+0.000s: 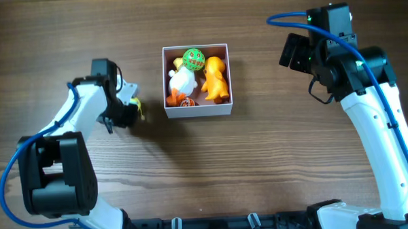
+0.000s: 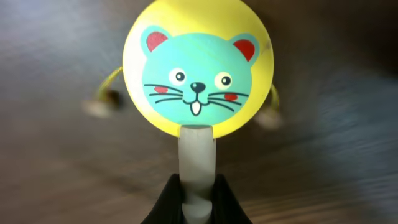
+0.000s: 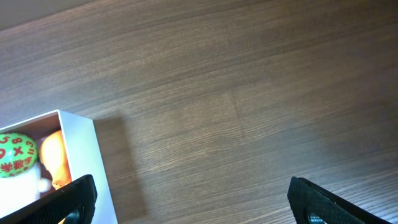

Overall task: Pack container
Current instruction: 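Place the yellow rattle into the box and withdraw the left gripper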

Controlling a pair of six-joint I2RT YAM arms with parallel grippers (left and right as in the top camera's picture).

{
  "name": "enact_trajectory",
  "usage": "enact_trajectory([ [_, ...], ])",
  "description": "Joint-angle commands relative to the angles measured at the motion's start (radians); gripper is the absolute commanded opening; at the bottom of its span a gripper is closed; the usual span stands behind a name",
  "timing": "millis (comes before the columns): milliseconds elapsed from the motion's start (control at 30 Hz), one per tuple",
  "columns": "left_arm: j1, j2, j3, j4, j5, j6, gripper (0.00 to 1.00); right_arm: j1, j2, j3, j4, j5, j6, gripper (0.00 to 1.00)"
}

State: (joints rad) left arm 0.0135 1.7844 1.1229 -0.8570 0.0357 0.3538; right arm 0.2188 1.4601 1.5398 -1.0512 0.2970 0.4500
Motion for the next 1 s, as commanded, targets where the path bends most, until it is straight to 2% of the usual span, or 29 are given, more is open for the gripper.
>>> enact_trajectory([
  [0,-0.041,-0.084,0.164,-0.063,0.026,-0.091,0.04,0.002,-0.003,0.006,0.000,0.017,-0.005,1.00],
  [100,-0.098,-0.132,0.274,-0.081,0.090,-0.208,0.04,0.002,-0.003,0.006,0.000,0.017,-0.005,1.00],
  [233,-0.215,-0.188,0.352,0.000,0.246,-0.301,0.04,0.002,-0.003,0.006,0.000,0.017,-0.005,1.00],
  [300,-0.286,-0.201,0.353,0.068,0.252,-0.361,0.04,0.002,-0.003,0.006,0.000,0.017,-0.005,1.00],
  [333,-0.356,-0.196,0.353,0.103,0.251,-0.367,0.06,0.002,-0.003,0.006,0.000,0.017,-0.005,1.00],
  [400,-0.410,-0.181,0.352,0.113,0.249,-0.367,0.04,0.002,-0.003,0.006,0.000,0.017,-0.005,1.00],
  [467,-0.436,-0.163,0.352,0.116,0.244,-0.371,0.04,0.002,-0.003,0.006,0.000,0.017,-0.005,1.00],
  [600,-0.463,-0.100,0.352,0.129,0.241,-0.462,0.04,0.002,-0.003,0.006,0.000,0.017,-0.005,1.00],
  [700,-0.461,-0.045,0.352,0.129,0.198,-0.468,0.04,0.002,-0.003,0.006,0.000,0.017,-0.005,1.00],
  [967,-0.460,0.032,0.352,0.140,0.199,-0.493,0.06,0.002,-0.003,0.006,0.000,0.017,-0.005,1.00],
])
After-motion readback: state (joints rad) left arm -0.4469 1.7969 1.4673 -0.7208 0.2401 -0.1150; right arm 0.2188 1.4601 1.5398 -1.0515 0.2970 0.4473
